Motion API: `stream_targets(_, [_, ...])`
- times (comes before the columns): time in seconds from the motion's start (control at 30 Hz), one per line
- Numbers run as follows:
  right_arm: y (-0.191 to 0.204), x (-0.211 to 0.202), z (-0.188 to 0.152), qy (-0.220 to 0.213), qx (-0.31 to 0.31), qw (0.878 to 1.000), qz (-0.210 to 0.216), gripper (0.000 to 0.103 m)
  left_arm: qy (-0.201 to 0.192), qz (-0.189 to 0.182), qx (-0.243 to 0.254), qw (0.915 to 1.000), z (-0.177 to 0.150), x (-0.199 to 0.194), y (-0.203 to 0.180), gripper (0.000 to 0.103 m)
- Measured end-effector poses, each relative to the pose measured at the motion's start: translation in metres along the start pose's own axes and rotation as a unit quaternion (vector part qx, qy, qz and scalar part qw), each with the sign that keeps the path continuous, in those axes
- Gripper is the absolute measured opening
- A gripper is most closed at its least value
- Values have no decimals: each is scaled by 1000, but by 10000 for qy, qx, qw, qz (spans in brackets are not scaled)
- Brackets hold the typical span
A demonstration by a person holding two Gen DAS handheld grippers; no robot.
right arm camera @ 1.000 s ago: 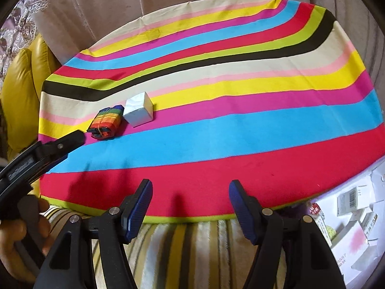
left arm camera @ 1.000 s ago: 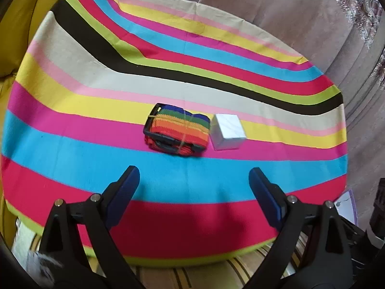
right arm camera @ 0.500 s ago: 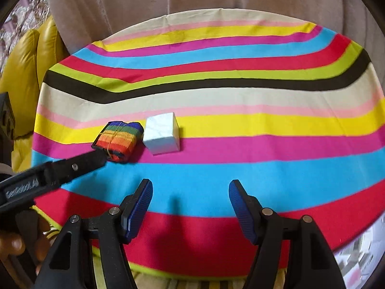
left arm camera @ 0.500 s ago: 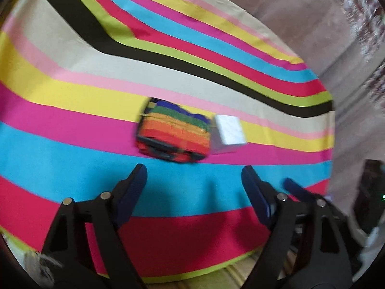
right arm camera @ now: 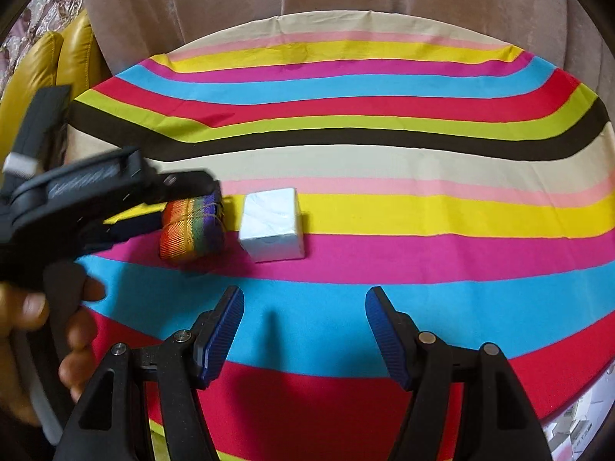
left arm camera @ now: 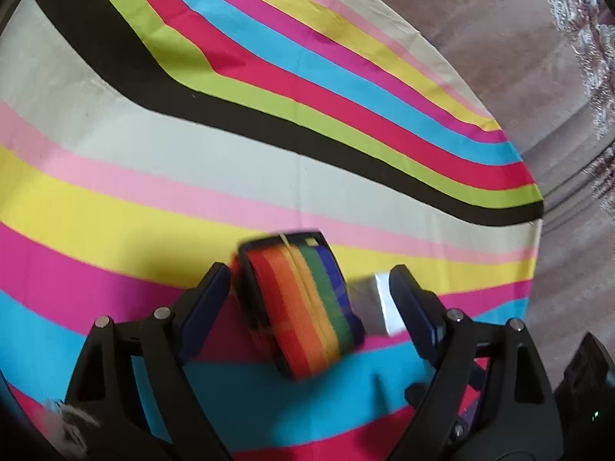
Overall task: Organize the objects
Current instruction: 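Grasp the rainbow strap with the left gripper while the right grasps the white cube box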
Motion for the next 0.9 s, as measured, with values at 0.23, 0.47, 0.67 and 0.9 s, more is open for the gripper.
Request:
stream_targets(0.23, [10,13,11,-87,-121,9999,-61,67,2,536,223,9983,-14,-3,-3,89])
stream_targets(0.47, [4,16,9,-68,-91,9997,-201,67,149,1455,770,9863,-17,14,-11,79])
stream_targets(0.67, [7,25,15,-87,-160,9995,-266,67,0,1633,1156,9798,-26,10,-13,68])
stream_targets(0.9, [10,33,21,-154,-157,9994,-261,68,-536,1716,365,9830,-28,-32,35,68])
Point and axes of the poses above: each gripper's, at about its wrist camera, not at the fingertips, and x roughly the way its jaws point, y to its left, z to its top, the point moved 7 cm from there along x, roughly the way its jaws point, and after that the axes turned 3 degrees about -y, right-handed, at the moved point
